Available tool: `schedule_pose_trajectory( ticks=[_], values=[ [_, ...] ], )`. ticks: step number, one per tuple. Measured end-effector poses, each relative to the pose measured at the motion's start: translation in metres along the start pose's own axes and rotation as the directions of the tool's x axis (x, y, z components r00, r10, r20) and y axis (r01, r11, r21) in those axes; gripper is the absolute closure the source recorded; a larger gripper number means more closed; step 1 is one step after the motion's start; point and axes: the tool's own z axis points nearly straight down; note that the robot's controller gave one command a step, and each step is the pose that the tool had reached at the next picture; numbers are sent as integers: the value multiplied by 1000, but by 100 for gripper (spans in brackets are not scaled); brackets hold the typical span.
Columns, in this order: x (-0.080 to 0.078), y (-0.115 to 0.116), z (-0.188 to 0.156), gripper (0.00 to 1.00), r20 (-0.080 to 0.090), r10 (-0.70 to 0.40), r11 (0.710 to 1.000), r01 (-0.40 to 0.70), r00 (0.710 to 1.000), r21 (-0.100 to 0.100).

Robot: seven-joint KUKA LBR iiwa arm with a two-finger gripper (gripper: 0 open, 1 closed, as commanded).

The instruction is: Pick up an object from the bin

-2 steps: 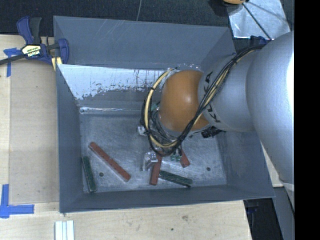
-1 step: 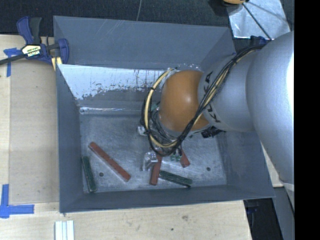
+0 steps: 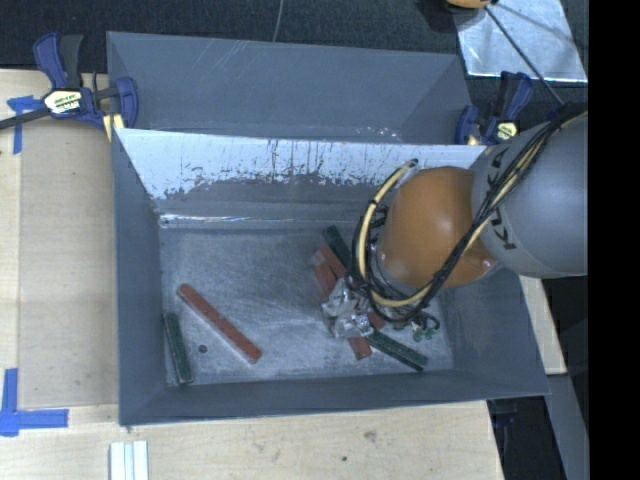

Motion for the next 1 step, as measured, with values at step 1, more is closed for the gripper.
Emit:
schedule_pose_trajectory(
  ticks=[1],
  values=[
    [0,0,0,100,0,1,1000,-1,1000,0]
  ],
)
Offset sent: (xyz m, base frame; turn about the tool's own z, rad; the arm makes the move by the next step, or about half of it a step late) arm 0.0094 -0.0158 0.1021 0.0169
